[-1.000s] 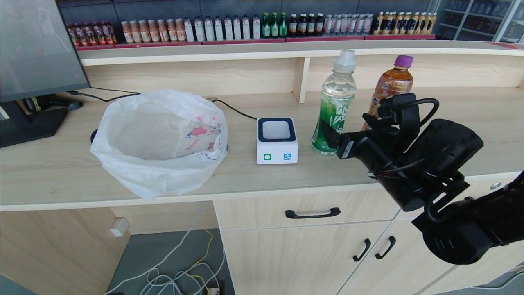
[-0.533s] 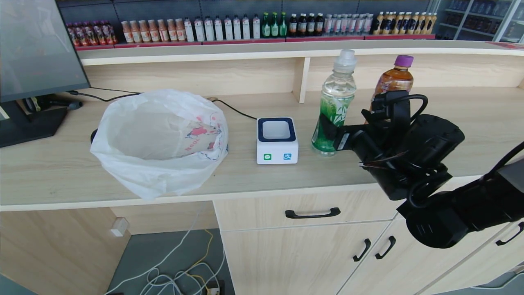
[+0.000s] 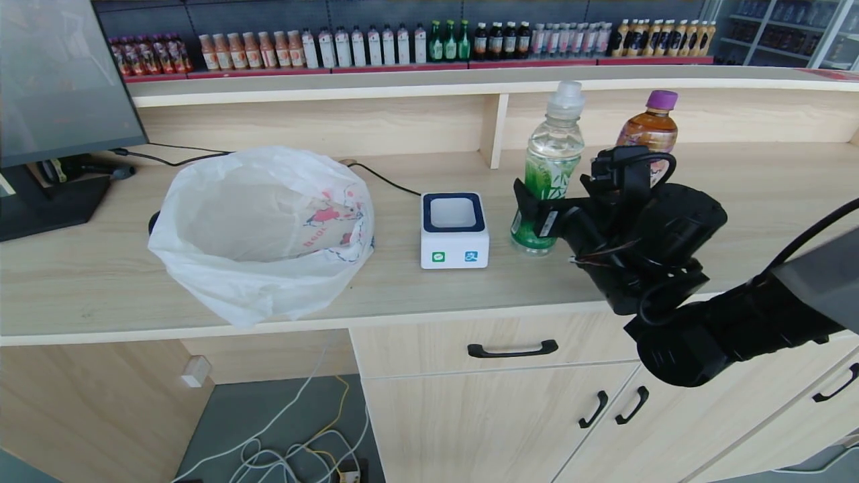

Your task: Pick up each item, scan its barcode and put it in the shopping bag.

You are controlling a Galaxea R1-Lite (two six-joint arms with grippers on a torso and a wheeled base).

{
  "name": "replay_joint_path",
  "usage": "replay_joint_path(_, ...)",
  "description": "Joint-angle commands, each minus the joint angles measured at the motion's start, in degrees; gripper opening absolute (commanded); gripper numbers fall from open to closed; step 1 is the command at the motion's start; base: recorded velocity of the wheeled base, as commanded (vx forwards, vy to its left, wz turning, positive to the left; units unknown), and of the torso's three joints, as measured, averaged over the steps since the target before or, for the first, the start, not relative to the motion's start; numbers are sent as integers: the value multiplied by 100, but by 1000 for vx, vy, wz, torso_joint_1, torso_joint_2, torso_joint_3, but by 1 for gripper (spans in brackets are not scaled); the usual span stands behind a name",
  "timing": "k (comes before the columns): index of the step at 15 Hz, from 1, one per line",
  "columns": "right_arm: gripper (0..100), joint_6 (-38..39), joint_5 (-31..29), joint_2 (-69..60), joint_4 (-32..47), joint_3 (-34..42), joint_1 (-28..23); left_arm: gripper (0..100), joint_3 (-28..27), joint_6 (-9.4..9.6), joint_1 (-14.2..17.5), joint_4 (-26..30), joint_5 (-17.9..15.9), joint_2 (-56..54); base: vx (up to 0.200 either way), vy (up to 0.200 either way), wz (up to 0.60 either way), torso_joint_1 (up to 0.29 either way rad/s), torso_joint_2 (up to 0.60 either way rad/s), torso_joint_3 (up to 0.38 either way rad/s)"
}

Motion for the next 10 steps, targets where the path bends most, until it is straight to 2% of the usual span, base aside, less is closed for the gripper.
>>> replay_joint_path(1,100,-4,17,175,-4,-140,-35,100,5,2,0,0,1,-2,0,0,0,0,0,0)
replay_joint_path(10,100,13,61,527,-4,-729,-149,100,5,2,0,0,1,-2,0,0,0,0,0,0)
